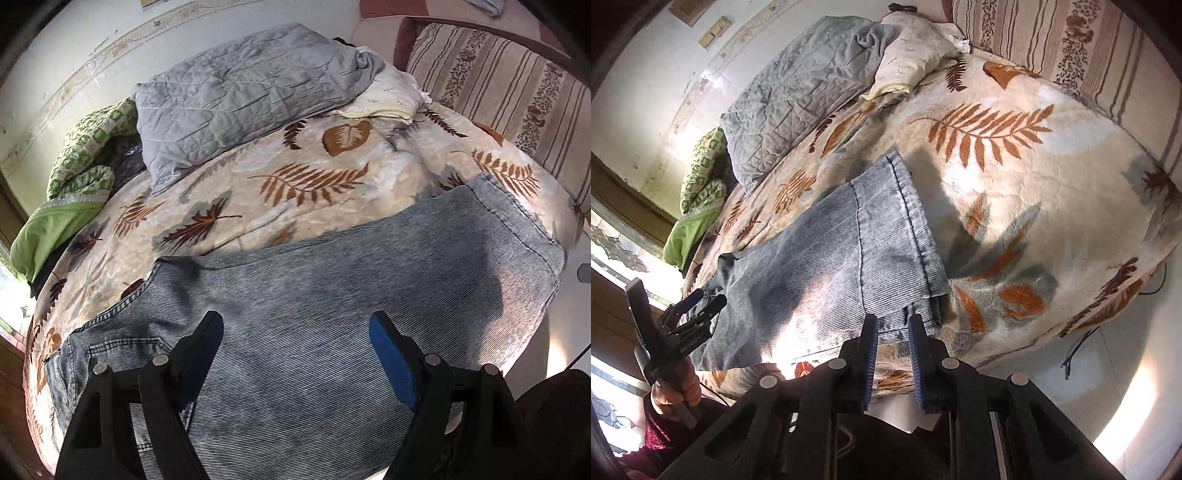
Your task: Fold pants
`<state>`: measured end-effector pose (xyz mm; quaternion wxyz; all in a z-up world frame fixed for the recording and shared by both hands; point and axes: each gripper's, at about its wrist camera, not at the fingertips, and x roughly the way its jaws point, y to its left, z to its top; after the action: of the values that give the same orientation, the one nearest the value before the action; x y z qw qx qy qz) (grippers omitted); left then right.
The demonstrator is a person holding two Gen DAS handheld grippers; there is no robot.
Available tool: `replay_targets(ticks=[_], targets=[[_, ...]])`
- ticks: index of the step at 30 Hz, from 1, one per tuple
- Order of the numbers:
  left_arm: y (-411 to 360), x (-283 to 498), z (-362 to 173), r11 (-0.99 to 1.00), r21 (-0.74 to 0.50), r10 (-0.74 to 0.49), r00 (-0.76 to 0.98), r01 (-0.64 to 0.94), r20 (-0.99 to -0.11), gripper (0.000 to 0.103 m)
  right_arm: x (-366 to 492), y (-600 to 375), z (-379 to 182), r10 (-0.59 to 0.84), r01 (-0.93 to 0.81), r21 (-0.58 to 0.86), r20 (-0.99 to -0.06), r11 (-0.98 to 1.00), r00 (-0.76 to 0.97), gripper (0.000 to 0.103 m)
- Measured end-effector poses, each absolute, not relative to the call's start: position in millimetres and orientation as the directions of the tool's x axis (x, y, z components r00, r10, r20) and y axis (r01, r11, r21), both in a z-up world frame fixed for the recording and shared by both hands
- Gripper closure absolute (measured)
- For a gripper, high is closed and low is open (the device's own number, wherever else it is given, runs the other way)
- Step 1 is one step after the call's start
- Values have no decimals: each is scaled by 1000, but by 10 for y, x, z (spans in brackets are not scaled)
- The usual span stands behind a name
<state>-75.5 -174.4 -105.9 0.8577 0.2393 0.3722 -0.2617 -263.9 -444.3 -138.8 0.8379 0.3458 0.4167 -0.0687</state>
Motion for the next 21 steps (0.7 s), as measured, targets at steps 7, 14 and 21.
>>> replay_targets(ticks=[7, 14, 21], targets=[[-2258, -943, -1225, 675, 247, -259, 537, 695, -803, 20, -2804, -4478, -1715, 292, 329, 714, -597, 618, 747, 71], [-2543, -873, -1350, 667, 255, -230, 519, 700, -823, 20, -2951, -4565, -2094, 345, 282, 873, -428, 399, 835, 37], [-2780, -916, -1481, 638, 273, -215, 506, 720, -835, 20, -2856, -4592, -2334, 359, 271, 920, -364, 284, 860, 37]])
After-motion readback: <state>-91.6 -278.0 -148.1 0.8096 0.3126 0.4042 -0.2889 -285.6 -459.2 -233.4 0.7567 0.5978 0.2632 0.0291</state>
